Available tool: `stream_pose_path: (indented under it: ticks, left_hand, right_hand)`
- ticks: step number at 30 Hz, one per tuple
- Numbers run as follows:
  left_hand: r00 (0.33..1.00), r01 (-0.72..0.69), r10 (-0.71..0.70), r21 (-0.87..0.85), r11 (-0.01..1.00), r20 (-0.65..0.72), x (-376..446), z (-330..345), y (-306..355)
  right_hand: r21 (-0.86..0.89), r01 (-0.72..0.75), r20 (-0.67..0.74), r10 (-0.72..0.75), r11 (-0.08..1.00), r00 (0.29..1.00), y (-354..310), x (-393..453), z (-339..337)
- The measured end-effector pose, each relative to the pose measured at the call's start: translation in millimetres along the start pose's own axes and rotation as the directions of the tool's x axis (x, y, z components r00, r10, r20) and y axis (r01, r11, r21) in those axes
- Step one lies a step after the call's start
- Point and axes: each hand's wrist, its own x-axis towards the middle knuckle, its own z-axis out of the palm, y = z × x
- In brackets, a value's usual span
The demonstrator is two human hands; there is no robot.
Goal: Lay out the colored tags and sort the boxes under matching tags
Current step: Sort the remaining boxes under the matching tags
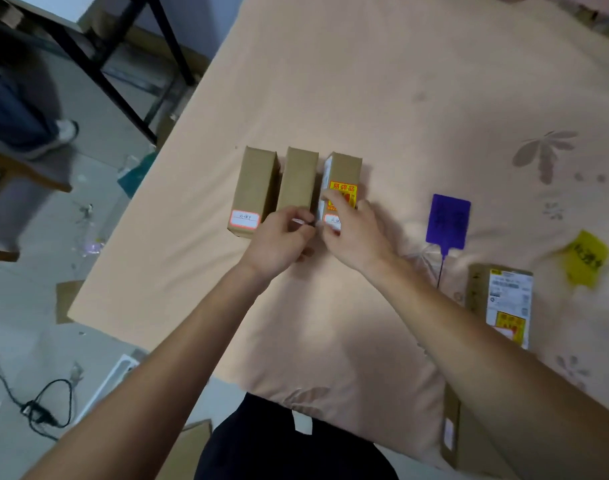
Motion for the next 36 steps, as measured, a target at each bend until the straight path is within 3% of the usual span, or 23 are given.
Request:
stream_pose_path:
  ticks: [4,9,12,15,19,22,24,29,36]
  left_hand:
    - [1.000,-0.002,0.001,-0.016,1.000,-0.018,-8,5,3]
    - [0.969,-0.226,0.209,-0.131,0.965,-0.132,-43,15,28]
    - [0.937,-0.336,0.348,-0.297,0.894,-0.014,-78,30,64]
    - [0.887,-0.440,0.460,-0.362,0.822,-0.034,-116,48,101]
    - [0.875,-0.433,0.485,-0.453,0.780,-0.001,-160,66,127]
    - [0.859,-0.459,0.512,-0.403,0.792,0.027,-184,90,126]
    - [0.846,-0.474,0.530,-0.383,0.793,0.050,-194,107,120]
    - [0.839,-0.467,0.534,-0.364,0.806,0.106,-212,141,113]
    - [0.852,-0.411,0.489,-0.337,0.847,0.188,-214,190,92]
  right_hand:
    - [0.026,-0.023,0.109,0.020,0.999,0.994,-3,-15,-9]
    - [0.169,0.041,-0.192,-0.008,0.985,0.981,0,-78,-52]
    - [0.277,0.250,-0.348,-0.145,0.928,0.926,-6,-121,-112]
    - [0.353,0.459,-0.443,-0.287,0.815,0.849,-7,-162,-170]
    - [0.516,0.495,-0.548,-0.175,0.699,0.818,10,-210,-209]
    - [0.730,0.407,-0.473,-0.023,0.549,0.881,29,-229,-220]
    - [0.813,0.379,-0.398,-0.053,0.443,0.916,42,-239,-222]
    - [0.873,0.381,-0.363,-0.117,0.303,0.924,72,-265,-219]
    - [0.917,0.316,-0.324,-0.006,0.244,0.946,121,-292,-197]
